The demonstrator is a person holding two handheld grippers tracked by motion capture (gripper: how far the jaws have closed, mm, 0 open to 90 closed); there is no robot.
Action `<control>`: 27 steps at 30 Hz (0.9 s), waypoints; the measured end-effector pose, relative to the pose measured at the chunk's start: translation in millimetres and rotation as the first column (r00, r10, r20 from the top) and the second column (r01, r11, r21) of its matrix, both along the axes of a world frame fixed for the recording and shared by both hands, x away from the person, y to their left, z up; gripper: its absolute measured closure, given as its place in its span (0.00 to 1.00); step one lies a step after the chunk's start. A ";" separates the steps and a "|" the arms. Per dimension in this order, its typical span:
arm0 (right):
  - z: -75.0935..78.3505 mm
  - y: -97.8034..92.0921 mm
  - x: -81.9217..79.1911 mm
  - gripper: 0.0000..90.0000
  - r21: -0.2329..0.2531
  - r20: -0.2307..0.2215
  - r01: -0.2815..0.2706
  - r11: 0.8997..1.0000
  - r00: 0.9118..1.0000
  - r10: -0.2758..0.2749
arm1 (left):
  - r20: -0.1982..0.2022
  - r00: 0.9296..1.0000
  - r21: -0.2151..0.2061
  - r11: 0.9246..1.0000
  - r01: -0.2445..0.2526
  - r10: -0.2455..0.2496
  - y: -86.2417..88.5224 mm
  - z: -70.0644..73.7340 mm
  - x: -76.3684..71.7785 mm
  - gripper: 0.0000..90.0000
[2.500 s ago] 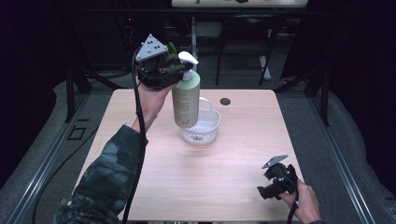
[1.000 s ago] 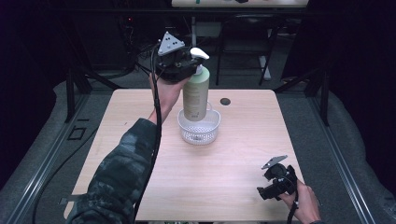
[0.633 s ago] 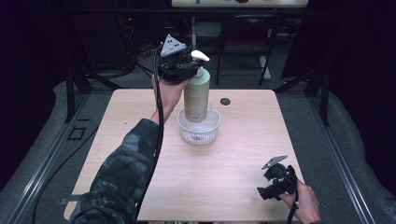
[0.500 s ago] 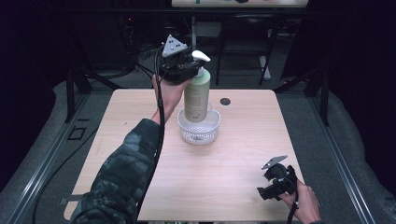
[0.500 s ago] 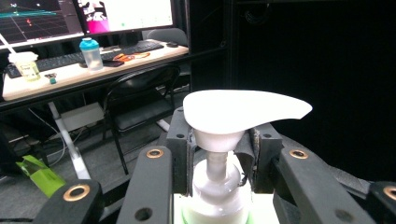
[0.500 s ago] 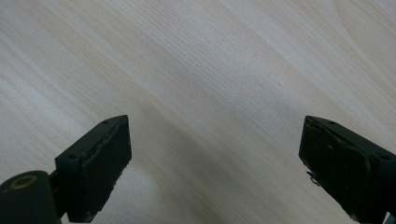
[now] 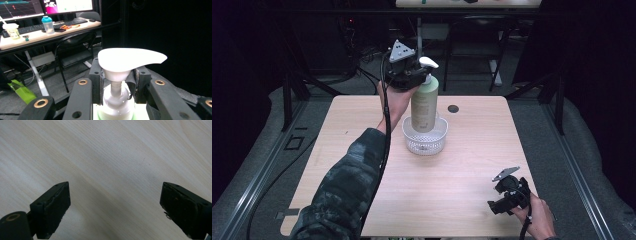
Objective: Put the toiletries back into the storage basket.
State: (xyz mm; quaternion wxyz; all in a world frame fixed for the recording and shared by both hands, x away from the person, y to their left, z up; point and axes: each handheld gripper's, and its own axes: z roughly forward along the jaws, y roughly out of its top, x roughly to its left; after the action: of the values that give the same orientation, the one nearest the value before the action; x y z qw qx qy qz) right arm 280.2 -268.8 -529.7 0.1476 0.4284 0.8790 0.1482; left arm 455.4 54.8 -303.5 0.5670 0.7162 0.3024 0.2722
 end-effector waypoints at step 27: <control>0.1 -0.5 -0.5 0.10 0.001 0.000 -0.001 1.000 1.000 0.001 | -0.031 0.999 -0.001 1.000 -0.022 0.022 -2.3 -19.4 5.9 0.75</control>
State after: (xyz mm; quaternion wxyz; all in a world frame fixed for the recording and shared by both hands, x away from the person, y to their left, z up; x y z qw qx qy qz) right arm 279.7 -269.3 -529.6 0.1471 0.4280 0.8792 0.1488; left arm 461.4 52.5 -323.0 0.5597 0.7165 0.3192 0.2673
